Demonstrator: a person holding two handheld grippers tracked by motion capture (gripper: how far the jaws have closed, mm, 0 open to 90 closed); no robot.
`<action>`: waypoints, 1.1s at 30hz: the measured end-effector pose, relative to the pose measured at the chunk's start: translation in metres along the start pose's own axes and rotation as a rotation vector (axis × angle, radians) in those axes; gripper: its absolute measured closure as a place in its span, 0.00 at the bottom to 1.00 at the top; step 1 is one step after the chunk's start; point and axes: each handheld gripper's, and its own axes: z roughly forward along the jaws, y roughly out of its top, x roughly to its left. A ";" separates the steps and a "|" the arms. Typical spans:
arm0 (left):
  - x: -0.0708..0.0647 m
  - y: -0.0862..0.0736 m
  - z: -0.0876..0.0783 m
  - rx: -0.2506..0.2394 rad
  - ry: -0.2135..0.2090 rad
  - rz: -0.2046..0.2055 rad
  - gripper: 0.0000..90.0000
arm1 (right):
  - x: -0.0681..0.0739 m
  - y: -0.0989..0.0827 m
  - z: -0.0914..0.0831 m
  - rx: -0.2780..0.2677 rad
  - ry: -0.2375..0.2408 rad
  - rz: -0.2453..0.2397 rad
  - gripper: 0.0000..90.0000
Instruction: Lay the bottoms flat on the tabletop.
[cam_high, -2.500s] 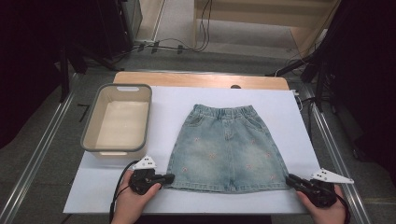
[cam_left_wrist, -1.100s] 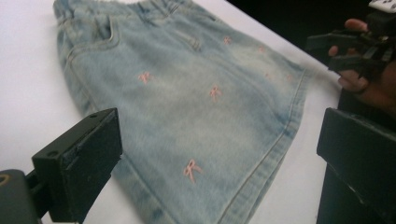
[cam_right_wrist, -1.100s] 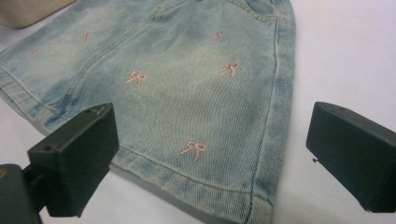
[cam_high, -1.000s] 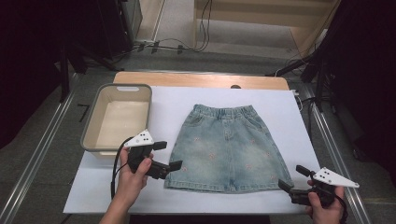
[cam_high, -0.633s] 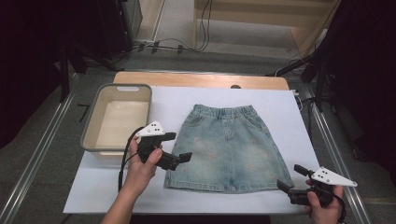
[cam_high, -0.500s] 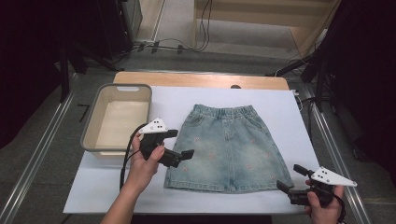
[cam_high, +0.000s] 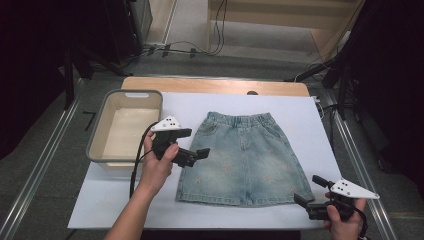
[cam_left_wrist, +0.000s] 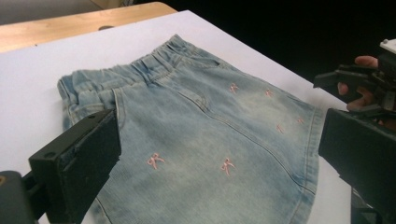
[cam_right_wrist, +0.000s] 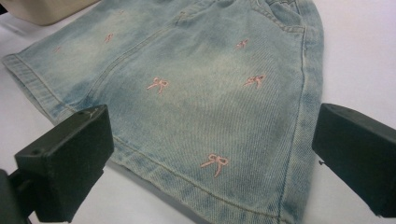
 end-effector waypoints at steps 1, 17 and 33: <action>0.001 0.001 0.001 -0.001 0.004 0.003 0.00 | 0.001 0.000 -0.001 0.000 0.002 -0.001 0.00; 0.021 0.029 0.039 0.017 0.018 0.019 0.00 | -0.001 -0.004 -0.009 -0.039 -0.009 -0.016 0.00; 0.060 0.039 0.080 0.071 0.047 -0.053 0.00 | 0.000 -0.004 -0.005 -0.049 -0.002 -0.019 0.00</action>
